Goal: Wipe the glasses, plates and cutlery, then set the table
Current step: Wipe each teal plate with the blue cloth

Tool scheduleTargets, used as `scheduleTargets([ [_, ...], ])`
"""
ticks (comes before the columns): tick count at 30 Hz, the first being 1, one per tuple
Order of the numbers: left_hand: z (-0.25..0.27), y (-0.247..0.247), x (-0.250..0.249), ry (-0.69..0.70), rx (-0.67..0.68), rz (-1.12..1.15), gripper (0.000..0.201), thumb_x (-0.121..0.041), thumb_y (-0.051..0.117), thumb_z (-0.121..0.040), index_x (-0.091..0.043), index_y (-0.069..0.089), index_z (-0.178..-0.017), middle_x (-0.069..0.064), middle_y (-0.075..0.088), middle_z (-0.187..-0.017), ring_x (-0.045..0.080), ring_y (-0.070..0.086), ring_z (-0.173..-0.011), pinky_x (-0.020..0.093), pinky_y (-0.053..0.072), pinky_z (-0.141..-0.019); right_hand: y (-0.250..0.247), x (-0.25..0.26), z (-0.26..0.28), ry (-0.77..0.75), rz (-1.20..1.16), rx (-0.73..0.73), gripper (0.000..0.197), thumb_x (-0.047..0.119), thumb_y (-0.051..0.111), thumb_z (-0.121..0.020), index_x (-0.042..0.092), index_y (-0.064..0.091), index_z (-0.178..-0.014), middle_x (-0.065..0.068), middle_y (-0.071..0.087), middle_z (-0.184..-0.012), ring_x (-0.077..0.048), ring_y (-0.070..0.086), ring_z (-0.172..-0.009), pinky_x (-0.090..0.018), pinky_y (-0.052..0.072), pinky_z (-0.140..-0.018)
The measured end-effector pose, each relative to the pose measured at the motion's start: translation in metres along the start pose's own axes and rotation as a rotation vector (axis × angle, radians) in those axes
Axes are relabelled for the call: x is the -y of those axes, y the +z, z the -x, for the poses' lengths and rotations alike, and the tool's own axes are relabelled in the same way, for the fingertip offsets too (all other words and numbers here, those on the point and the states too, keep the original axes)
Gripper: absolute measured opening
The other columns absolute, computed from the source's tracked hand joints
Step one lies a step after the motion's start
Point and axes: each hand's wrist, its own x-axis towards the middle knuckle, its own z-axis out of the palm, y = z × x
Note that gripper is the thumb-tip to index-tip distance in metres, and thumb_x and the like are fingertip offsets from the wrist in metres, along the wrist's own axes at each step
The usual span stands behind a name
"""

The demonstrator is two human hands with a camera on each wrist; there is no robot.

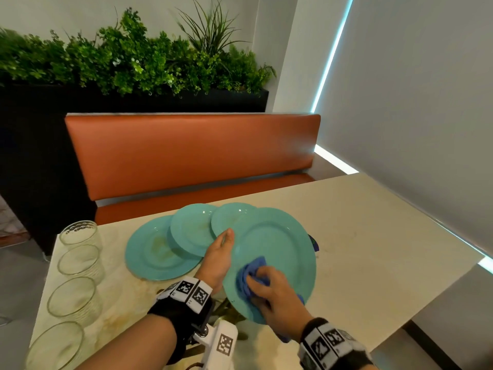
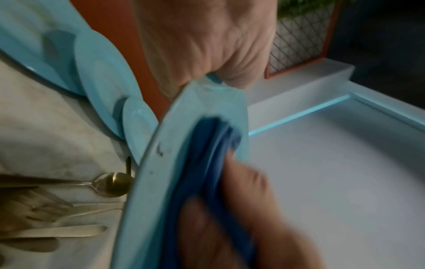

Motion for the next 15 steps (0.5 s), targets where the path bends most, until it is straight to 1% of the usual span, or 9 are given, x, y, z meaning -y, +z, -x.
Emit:
scheduleTargets([
  [2,-0.002,-0.011,0.001,-0.025,-0.034,0.015,0.028,-0.039,0.038,-0.099,-0.029,0.062,-0.108,0.003,0.067,-0.117,0.024,0.064,-0.108,0.048,0.048,-0.097,-0.004,-0.029,0.012,-0.033,0.065,0.047,0.028,0.029,0.059,-0.078,0.034,0.056,-0.105,0.001,0.059,-0.098,-0.016,0.056,-0.083,-0.012,0.033,-0.079],
  [4,-0.001,-0.016,0.002,-0.040,-0.012,0.000,0.027,-0.040,0.038,-0.099,-0.032,0.063,-0.105,0.001,0.067,-0.116,0.022,0.064,-0.107,0.048,0.049,-0.096,-0.019,-0.053,0.009,0.036,0.086,-0.043,0.027,0.016,0.065,-0.064,0.029,0.062,-0.087,0.002,0.061,-0.083,-0.019,0.058,-0.071,-0.014,0.032,-0.066],
  [6,0.006,-0.010,0.003,-0.058,0.054,-0.016,0.026,-0.037,0.037,-0.099,-0.030,0.062,-0.105,0.000,0.067,-0.116,0.020,0.063,-0.107,0.043,0.050,-0.096,-0.041,-0.061,-0.007,0.226,0.052,-0.193,0.025,0.003,0.060,-0.058,0.022,0.063,-0.073,-0.006,0.062,-0.068,-0.032,0.058,-0.058,-0.020,0.031,-0.058],
  [8,0.015,0.003,0.009,-0.065,0.119,-0.045,0.027,-0.032,0.037,-0.101,-0.024,0.061,-0.110,0.000,0.067,-0.115,0.016,0.064,-0.106,0.035,0.051,-0.094,-0.054,-0.057,-0.029,0.456,0.003,-0.336,0.015,-0.006,0.061,-0.066,0.007,0.067,-0.072,-0.012,0.061,-0.065,-0.034,0.056,-0.061,-0.026,0.031,-0.057],
  [9,0.018,0.010,0.014,-0.067,0.135,-0.060,0.029,-0.030,0.036,-0.101,-0.020,0.060,-0.114,0.000,0.067,-0.115,0.015,0.064,-0.106,0.033,0.051,-0.094,-0.053,-0.049,-0.036,0.490,-0.041,-0.376,0.013,-0.007,0.064,-0.068,0.006,0.065,-0.069,-0.006,0.057,-0.061,-0.031,0.052,-0.062,-0.023,0.030,-0.055],
  [11,0.020,0.021,0.024,-0.075,0.149,-0.065,0.033,-0.030,0.036,-0.101,-0.017,0.059,-0.121,0.000,0.066,-0.119,0.015,0.062,-0.111,0.034,0.047,-0.100,-0.038,-0.023,-0.039,0.382,-0.124,-0.419,0.020,-0.003,0.065,-0.068,0.015,0.059,-0.063,0.007,0.048,-0.058,-0.017,0.044,-0.058,-0.013,0.028,-0.052],
  [12,0.021,0.023,0.026,-0.082,0.136,-0.062,0.034,-0.032,0.035,-0.101,-0.018,0.058,-0.121,0.001,0.065,-0.122,0.016,0.060,-0.115,0.037,0.044,-0.104,-0.027,-0.011,-0.034,0.309,-0.170,-0.405,0.011,0.002,0.064,-0.069,0.013,0.062,-0.068,0.007,0.050,-0.065,-0.014,0.045,-0.060,-0.009,0.031,-0.058],
  [13,0.019,0.024,0.028,-0.085,0.117,-0.053,0.036,-0.035,0.034,-0.101,-0.017,0.058,-0.122,0.002,0.063,-0.124,0.017,0.058,-0.117,0.039,0.041,-0.107,-0.015,-0.002,-0.026,0.257,-0.223,-0.336,0.005,0.009,0.063,-0.073,0.009,0.066,-0.076,0.007,0.051,-0.077,-0.010,0.046,-0.067,-0.002,0.031,-0.066],
  [15,0.014,0.017,0.030,-0.094,0.083,-0.028,0.041,-0.039,0.034,-0.100,-0.016,0.057,-0.125,0.003,0.063,-0.125,0.020,0.059,-0.117,0.043,0.040,-0.108,0.002,0.006,0.000,0.166,-0.286,-0.102,0.014,0.023,0.057,-0.079,0.013,0.064,-0.083,0.006,0.044,-0.089,-0.005,0.040,-0.078,0.002,0.027,-0.075],
])
